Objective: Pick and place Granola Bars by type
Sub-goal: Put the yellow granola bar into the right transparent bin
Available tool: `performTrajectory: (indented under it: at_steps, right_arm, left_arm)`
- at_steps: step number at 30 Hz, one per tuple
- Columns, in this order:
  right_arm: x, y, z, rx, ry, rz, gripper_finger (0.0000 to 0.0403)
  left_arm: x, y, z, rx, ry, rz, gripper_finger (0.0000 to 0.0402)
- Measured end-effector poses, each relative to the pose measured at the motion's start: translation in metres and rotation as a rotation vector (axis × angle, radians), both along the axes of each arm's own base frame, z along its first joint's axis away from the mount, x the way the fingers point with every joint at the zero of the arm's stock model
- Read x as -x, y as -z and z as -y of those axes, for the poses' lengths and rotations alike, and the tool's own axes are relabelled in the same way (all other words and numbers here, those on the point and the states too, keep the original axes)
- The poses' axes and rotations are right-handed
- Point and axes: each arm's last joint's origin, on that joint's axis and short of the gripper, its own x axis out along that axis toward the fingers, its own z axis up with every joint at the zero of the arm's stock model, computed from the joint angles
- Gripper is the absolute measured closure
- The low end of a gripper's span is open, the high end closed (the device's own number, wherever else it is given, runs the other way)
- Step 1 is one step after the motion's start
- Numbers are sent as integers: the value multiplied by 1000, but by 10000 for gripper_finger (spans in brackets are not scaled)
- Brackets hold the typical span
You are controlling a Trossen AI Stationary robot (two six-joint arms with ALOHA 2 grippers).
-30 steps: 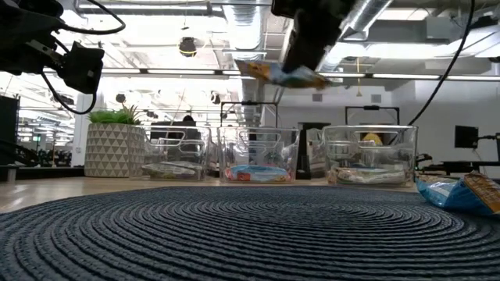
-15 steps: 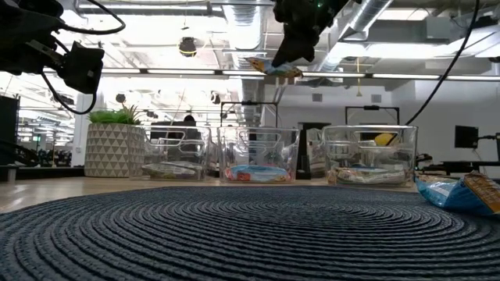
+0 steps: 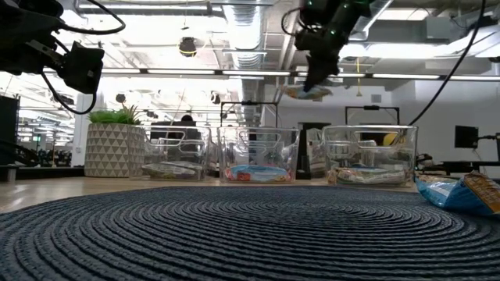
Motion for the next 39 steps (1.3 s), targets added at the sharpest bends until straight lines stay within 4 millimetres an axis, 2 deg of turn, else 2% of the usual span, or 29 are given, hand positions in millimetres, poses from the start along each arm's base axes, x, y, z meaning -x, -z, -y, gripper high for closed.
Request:
performTrajectory:
  at_steps: [7, 13, 26, 39]
  right_arm:
    - [24, 9, 5, -52, -14, -197, 402]
    - [36, 13, 3, -106, -51, -307, 403]
    - [37, 16, 2, -122, -54, -328, 403]
    - [41, 81, 3, -162, -48, -362, 403]
  left_arm:
    - [0, 0, 0, 0, 0, 0, 127]
    - [0, 0, 0, 0, 0, 0, 127]
    - [0, 0, 0, 0, 0, 0, 127]
    - [0, 0, 0, 0, 0, 0, 127]
